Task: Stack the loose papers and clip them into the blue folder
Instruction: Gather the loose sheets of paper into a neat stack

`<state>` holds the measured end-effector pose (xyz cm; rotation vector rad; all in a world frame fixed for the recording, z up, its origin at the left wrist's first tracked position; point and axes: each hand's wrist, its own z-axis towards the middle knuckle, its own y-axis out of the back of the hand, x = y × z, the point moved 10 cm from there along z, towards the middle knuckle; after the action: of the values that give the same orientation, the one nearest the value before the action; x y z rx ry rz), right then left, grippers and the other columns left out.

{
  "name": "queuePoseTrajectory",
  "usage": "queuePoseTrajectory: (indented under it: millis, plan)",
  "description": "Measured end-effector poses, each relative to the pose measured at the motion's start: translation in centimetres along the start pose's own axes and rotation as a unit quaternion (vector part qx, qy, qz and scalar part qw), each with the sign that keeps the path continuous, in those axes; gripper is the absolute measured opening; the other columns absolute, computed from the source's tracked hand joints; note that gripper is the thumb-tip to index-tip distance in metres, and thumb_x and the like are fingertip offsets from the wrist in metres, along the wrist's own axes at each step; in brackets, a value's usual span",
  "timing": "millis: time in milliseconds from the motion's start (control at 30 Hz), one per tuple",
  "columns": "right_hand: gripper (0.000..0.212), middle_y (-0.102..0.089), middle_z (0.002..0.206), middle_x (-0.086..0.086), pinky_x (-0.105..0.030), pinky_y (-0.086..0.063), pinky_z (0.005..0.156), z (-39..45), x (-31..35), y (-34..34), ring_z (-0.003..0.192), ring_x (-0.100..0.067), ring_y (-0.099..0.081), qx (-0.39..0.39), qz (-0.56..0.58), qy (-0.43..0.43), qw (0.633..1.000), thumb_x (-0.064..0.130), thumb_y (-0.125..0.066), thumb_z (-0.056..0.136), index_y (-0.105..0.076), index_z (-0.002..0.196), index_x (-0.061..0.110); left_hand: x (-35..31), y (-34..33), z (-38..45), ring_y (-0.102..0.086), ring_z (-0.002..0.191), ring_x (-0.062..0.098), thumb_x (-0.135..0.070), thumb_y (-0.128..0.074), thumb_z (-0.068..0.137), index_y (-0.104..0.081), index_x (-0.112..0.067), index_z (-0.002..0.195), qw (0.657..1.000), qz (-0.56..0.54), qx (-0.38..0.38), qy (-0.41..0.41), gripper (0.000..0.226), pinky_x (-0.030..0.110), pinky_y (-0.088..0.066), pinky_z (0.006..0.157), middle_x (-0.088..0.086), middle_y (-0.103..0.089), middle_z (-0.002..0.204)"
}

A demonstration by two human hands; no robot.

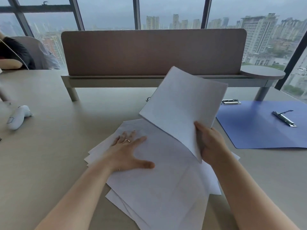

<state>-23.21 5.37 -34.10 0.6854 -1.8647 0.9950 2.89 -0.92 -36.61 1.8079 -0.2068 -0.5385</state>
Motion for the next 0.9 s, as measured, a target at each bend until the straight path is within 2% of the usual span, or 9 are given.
queuePoseTrajectory:
  millis: [67, 167, 233, 333, 467, 567, 733, 800, 900]
  plan:
    - [0.029, -0.078, 0.094, -0.008, -0.037, -0.061, 0.067, -0.4, -0.4, -0.8, 0.074, -0.024, -0.075, 0.031, 0.022, -0.036, 0.999, 0.023, -0.066, 0.093, -0.066, 0.118, 0.008, 0.4, 0.2, 0.2, 0.019, 0.149, 0.019, -0.103, -0.03, 0.048, 0.002, -0.054, 0.149, 0.999, 0.004, -0.014, 0.043, 0.117, 0.042, 0.006, 0.121, -0.011, 0.017, 0.163]
    - [0.019, -0.069, 0.053, -0.002, -0.019, -0.047, 0.034, -1.2, -0.2, -1.4, 0.037, -0.011, -0.062, 0.069, 0.045, -0.074, 0.994, 0.023, -0.052, 0.102, -0.063, 0.095, 0.009, 2.3, 0.8, 0.2, 0.013, 0.15, 0.032, -0.101, -0.017, 0.056, 0.001, -0.047, 0.152, 0.987, 0.007, -0.058, 0.151, 0.112, 0.049, 0.004, 0.12, -0.001, 0.013, 0.164]
    - [0.024, -0.061, 0.043, -0.002, -0.016, -0.042, 0.03, -1.8, 0.0, -1.2, 0.029, -0.01, -0.056, 0.059, 0.061, -0.087, 0.993, 0.022, -0.05, 0.103, -0.059, 0.085, 0.008, 3.5, 1.2, 0.0, 0.01, 0.149, 0.038, -0.098, -0.015, 0.061, 0.0, -0.04, 0.154, 0.974, -0.01, -0.077, 0.212, 0.111, 0.054, 0.004, 0.118, 0.007, 0.01, 0.165]
    - [0.026, -0.061, 0.043, -0.003, -0.016, -0.041, 0.029, -2.0, 0.0, -1.1, 0.029, -0.011, -0.055, 0.062, 0.067, -0.096, 0.991, 0.022, -0.05, 0.103, -0.059, 0.084, 0.006, 3.7, 2.0, 0.3, 0.002, 0.15, 0.037, -0.093, -0.022, 0.069, -0.01, -0.034, 0.155, 0.972, -0.041, -0.116, 0.201, 0.105, 0.057, -0.002, 0.118, 0.011, 0.001, 0.165]
    - [0.022, -0.063, 0.043, -0.003, -0.018, -0.042, 0.029, -1.1, -0.9, -0.7, 0.03, -0.012, -0.057, 0.057, 0.053, -0.103, 0.992, 0.02, -0.051, 0.103, -0.06, 0.091, 0.004, 4.5, 4.7, -0.5, -0.01, 0.151, 0.022, -0.089, -0.041, 0.067, -0.024, -0.037, 0.15, 0.952, -0.18, -0.19, 0.161, 0.099, 0.047, -0.024, 0.116, 0.002, -0.007, 0.165]
    - [0.024, -0.076, 0.066, -0.008, -0.028, -0.053, 0.04, 0.3, -1.8, 0.1, 0.047, -0.02, -0.07, 0.033, 0.013, -0.082, 0.996, 0.017, -0.06, 0.097, -0.064, 0.114, 0.001, 4.7, 3.4, -0.3, 0.006, 0.152, 0.021, -0.096, -0.039, 0.056, -0.016, -0.034, 0.154, 0.977, -0.103, -0.111, 0.153, 0.118, 0.046, -0.013, 0.12, 0.002, 0.002, 0.165]
    - [0.02, -0.079, 0.085, -0.011, -0.041, -0.059, 0.072, 1.3, -2.0, 0.0, 0.064, -0.026, -0.075, 0.029, -0.022, -0.048, 0.998, 0.015, -0.066, 0.093, -0.068, 0.109, 0.004, 3.2, 1.0, -0.6, 0.025, 0.147, 0.025, -0.103, -0.03, 0.033, 0.012, -0.038, 0.153, 0.993, -0.015, 0.004, 0.114, 0.143, 0.043, 0.009, 0.121, 0.005, 0.025, 0.161]
    - [0.018, -0.079, 0.087, -0.011, -0.042, -0.059, 0.073, 1.4, -2.0, 0.0, 0.065, -0.026, -0.075, 0.027, -0.014, -0.043, 0.999, 0.015, -0.066, 0.093, -0.068, 0.108, 0.005, 1.9, 0.8, -0.8, 0.029, 0.145, 0.024, -0.102, -0.034, 0.025, 0.014, -0.041, 0.152, 0.997, 0.004, 0.022, 0.076, 0.149, 0.043, 0.012, 0.12, 0.004, 0.028, 0.159]
    - [0.019, -0.079, 0.09, -0.013, -0.039, -0.061, 0.063, 1.3, -2.1, 0.1, 0.065, -0.026, -0.076, 0.024, 0.002, -0.048, 0.999, 0.015, -0.065, 0.093, -0.068, 0.109, 0.005, 0.3, 0.2, -0.9, 0.03, 0.145, 0.024, -0.101, -0.038, 0.02, 0.014, -0.042, 0.152, 0.999, 0.018, 0.031, 0.033, 0.153, 0.043, 0.011, 0.121, 0.005, 0.028, 0.159]
